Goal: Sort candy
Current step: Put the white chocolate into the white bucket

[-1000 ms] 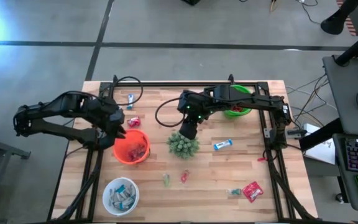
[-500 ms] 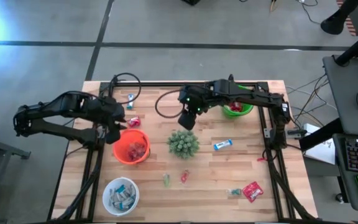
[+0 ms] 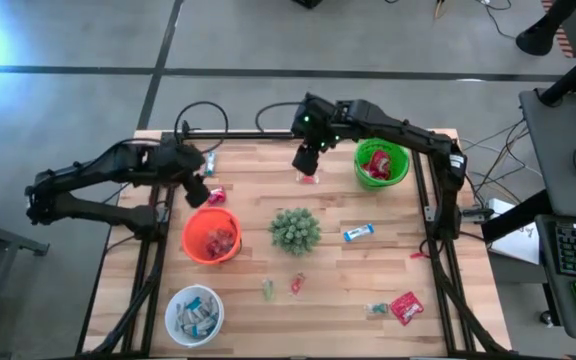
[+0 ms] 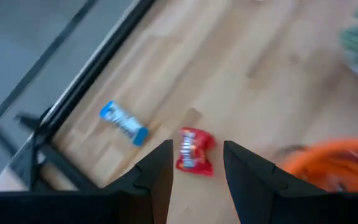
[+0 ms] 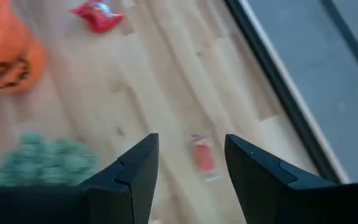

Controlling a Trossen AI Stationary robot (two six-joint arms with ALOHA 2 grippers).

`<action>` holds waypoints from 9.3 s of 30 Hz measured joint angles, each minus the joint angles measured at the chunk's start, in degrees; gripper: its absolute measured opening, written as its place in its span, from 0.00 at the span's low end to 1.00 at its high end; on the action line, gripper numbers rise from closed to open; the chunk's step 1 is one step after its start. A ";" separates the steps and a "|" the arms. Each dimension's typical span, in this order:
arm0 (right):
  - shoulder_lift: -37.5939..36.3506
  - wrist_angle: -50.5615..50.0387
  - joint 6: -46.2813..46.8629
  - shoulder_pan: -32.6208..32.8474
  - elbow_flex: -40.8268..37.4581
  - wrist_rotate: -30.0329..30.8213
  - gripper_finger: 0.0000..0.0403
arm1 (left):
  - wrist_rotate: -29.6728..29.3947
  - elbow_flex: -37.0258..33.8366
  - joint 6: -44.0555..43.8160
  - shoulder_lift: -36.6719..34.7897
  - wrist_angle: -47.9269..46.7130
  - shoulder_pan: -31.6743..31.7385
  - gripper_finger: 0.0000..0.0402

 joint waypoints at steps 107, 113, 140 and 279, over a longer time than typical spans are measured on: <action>0.00 4.74 -15.74 -17.76 -8.45 -2.66 0.44 | 18.13 -1.36 -5.58 39.03 9.45 39.05 0.31; 0.00 5.57 -15.78 -17.76 -8.45 -5.55 0.44 | 17.90 0.77 -0.27 38.93 5.95 38.78 0.31; 0.00 6.36 -15.48 -18.14 -8.45 -5.49 0.44 | 19.56 3.34 -3.95 38.93 1.19 38.48 0.50; 6.27 50.94 19.69 6.85 -8.41 -21.03 0.44 | 55.29 -14.21 2.01 -1.72 46.58 16.75 0.00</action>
